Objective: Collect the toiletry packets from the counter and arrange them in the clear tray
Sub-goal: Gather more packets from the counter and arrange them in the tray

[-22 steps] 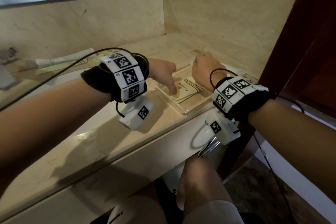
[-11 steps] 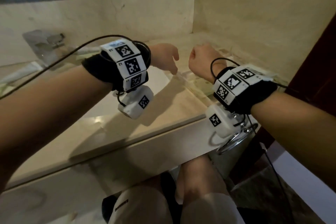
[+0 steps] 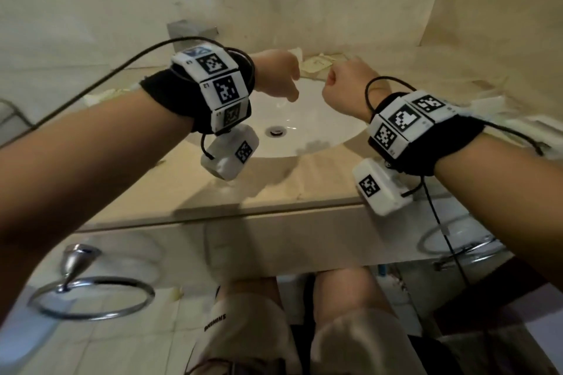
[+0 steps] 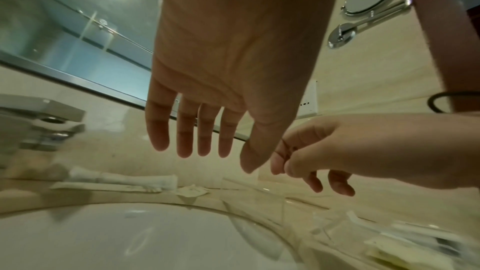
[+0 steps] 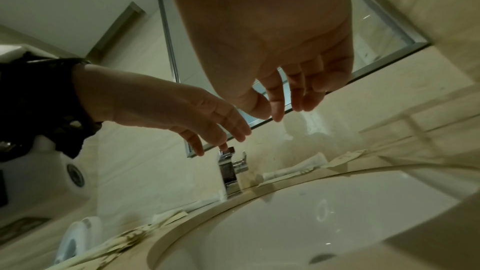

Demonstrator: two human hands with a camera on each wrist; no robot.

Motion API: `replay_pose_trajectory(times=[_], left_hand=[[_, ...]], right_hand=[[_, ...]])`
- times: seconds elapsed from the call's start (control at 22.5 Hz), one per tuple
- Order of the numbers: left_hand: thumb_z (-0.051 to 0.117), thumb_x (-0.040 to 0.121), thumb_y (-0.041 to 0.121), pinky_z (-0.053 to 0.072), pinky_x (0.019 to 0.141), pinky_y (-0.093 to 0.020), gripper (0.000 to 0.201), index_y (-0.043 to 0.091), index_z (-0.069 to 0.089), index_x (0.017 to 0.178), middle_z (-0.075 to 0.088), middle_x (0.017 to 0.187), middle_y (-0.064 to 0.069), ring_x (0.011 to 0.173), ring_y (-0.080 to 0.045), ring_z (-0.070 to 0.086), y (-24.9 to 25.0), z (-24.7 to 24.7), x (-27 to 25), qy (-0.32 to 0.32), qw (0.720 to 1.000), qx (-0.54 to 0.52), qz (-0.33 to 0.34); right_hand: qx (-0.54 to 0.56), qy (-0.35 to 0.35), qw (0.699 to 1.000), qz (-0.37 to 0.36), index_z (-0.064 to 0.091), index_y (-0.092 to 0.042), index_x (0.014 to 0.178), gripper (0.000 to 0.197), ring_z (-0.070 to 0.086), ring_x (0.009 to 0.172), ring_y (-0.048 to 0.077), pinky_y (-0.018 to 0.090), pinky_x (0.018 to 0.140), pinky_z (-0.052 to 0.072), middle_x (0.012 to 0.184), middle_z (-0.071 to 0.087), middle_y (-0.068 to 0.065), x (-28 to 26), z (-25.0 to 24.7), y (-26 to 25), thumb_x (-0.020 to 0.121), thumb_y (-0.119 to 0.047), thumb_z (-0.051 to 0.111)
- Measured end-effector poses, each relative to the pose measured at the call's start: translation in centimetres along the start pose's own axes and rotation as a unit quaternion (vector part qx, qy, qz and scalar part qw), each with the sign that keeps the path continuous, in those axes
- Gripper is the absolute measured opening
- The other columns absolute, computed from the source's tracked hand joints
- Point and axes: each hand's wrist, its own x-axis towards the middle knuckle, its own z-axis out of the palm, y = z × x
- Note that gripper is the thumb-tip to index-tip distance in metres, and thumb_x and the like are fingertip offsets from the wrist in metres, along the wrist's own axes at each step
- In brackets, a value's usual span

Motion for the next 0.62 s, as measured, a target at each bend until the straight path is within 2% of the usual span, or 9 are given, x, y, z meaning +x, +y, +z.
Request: replay_pose_trajectory(times=[0.13, 0.27, 0.44, 0.53, 0.62], left_hand=[[0.061, 0.087, 0.019, 0.041, 0.098, -0.032, 0.049, 0.01, 0.05, 0.133, 0.051, 0.137, -0.008, 0.123, -0.027, 0.049, -3.1, -0.3, -1.3, 0.016, 0.999, -0.007, -0.042], [0.062, 0.085, 0.019, 0.046, 0.095, -0.036, 0.046, 0.008, 0.053, 0.13, 0.055, 0.131, -0.011, 0.113, -0.029, 0.054, -5.5, -0.3, -1.7, 0.017, 0.998, -0.004, -0.064], [0.06, 0.086, 0.017, 0.045, 0.09, -0.034, 0.042, 0.003, 0.057, 0.126, 0.055, 0.109, -0.009, 0.1, -0.025, 0.053, -9.4, -0.4, -1.8, 0.024, 0.992, -0.005, -0.12], [0.06, 0.086, 0.017, 0.044, 0.085, -0.032, 0.041, 0.002, 0.058, 0.124, 0.052, 0.104, -0.008, 0.106, -0.028, 0.056, -10.6, -0.2, -1.6, 0.022, 0.991, -0.001, -0.132], [0.059, 0.087, 0.017, 0.046, 0.088, -0.034, 0.042, 0.005, 0.057, 0.127, 0.058, 0.116, -0.011, 0.113, -0.032, 0.056, -12.0, -0.2, -0.9, 0.018, 0.988, -0.012, -0.152]], right_hand=[[0.017, -0.026, 0.999, -0.034, 0.061, -0.007, 0.098, 0.024, 0.061, 0.099, 0.032, 0.035, 0.078, 0.05, 0.112, 0.057, 0.013, 0.4, 1.3, -2.9, 0.086, -0.018, 0.044], [0.032, -0.042, 0.997, -0.049, 0.062, -0.006, 0.102, 0.028, 0.061, 0.098, 0.032, 0.037, 0.08, 0.052, 0.11, 0.061, 0.012, 0.9, 2.3, -4.7, 0.084, -0.018, 0.045], [0.036, -0.065, 0.995, -0.072, 0.062, -0.007, 0.106, 0.029, 0.06, 0.099, 0.031, 0.036, 0.083, 0.05, 0.11, 0.063, 0.011, 1.9, 3.5, -7.4, 0.085, -0.018, 0.046], [0.031, -0.084, 0.993, -0.074, 0.061, -0.007, 0.104, 0.027, 0.059, 0.098, 0.031, 0.035, 0.083, 0.049, 0.112, 0.063, 0.012, 2.5, 3.9, -7.9, 0.085, -0.018, 0.045], [0.022, -0.104, 0.991, -0.075, 0.056, -0.01, 0.089, 0.014, 0.055, 0.09, 0.029, 0.035, 0.078, 0.047, 0.108, 0.062, 0.015, 3.4, 4.2, -8.5, 0.086, -0.018, 0.045]])
